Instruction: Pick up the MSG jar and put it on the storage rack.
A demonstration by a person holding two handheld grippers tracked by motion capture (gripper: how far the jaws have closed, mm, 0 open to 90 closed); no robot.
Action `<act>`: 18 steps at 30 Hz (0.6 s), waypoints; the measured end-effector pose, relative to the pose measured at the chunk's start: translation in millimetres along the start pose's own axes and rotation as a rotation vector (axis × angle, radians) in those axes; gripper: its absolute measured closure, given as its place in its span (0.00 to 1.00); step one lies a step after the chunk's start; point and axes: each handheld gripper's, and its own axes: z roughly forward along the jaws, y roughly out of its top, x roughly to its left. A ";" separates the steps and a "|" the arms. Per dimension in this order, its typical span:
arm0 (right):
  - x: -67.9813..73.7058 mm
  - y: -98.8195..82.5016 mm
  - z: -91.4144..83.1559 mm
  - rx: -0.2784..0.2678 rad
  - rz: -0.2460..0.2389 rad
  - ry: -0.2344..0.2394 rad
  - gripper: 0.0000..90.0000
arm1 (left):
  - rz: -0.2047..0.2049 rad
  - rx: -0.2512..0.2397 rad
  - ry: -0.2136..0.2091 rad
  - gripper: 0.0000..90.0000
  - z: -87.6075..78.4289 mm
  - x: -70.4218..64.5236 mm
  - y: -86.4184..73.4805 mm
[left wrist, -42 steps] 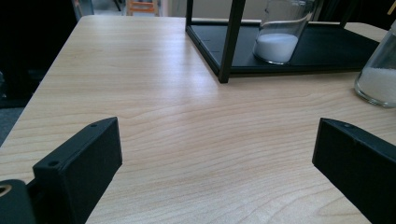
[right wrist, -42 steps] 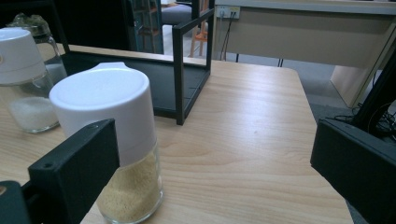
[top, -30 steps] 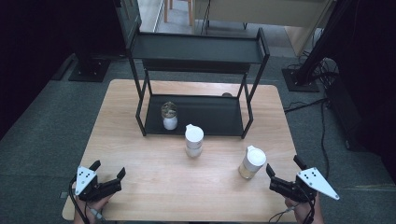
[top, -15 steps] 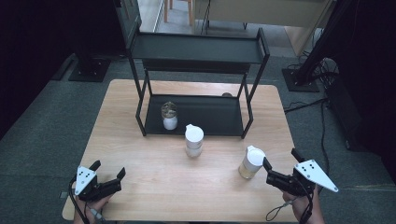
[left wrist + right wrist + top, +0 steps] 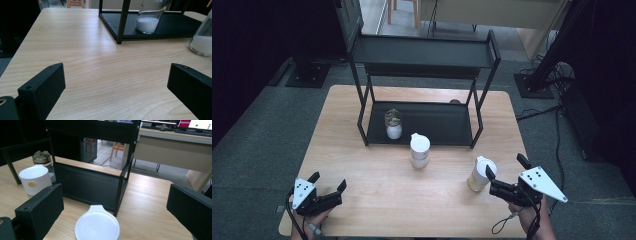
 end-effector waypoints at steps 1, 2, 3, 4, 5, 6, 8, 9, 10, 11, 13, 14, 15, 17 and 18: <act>1.4 1.2 0.8 -0.001 -0.003 0.001 0.01 | 0.001 0.000 0.000 0.02 0.0 0.0 0.0; 2.6 1.9 1.4 0.000 -0.001 0.001 0.01 | 0.002 0.001 0.001 0.02 -0.2 -0.1 0.0; 4.6 2.9 2.3 -0.001 -0.001 0.002 0.01 | 0.004 0.001 0.001 0.02 -0.3 -0.2 -0.1; 6.2 3.4 3.2 -0.002 -0.004 0.005 0.01 | 0.006 0.001 0.001 0.02 -0.3 -0.3 -0.1; 7.5 3.8 3.8 -0.003 -0.003 0.008 0.01 | 0.008 0.001 0.002 0.02 -0.2 -0.6 -0.1; 9.7 4.4 4.8 -0.005 -0.001 0.013 0.01 | 0.008 0.000 0.002 0.02 -0.3 -0.7 -0.1; 13.5 5.1 6.7 -0.005 -0.001 0.018 0.01 | 0.009 0.000 0.002 0.02 -0.3 -0.8 -0.2; 15.5 5.4 7.7 -0.005 -0.002 0.022 0.01 | 0.008 0.000 0.002 0.02 -0.4 -0.8 -0.2; 17.4 5.7 8.5 -0.005 -0.004 0.026 0.01 | 0.008 0.000 0.002 0.02 -0.5 -0.8 -0.2; 19.7 6.0 9.8 -0.004 -0.008 0.030 0.01 | 0.008 0.000 0.002 0.02 -0.6 -0.8 -0.2; 22.4 6.3 11.4 -0.003 -0.008 0.035 0.01 | 0.009 0.001 0.001 0.02 -0.6 -0.9 -0.2; 24.4 6.6 12.7 -0.001 -0.010 0.040 0.01 | 0.010 0.002 0.000 0.02 -0.6 -1.1 -0.2; 25.8 6.9 13.7 -0.002 -0.013 0.042 0.01 | 0.010 0.001 0.000 0.02 -0.6 -1.2 -0.3; 28.7 7.4 15.1 -0.002 -0.013 0.048 0.01 | 0.012 0.001 0.000 0.02 -0.6 -1.4 -0.3; 30.1 7.6 15.8 -0.001 -0.017 0.050 0.01 | 0.013 0.001 0.000 0.02 -0.6 -1.4 -0.3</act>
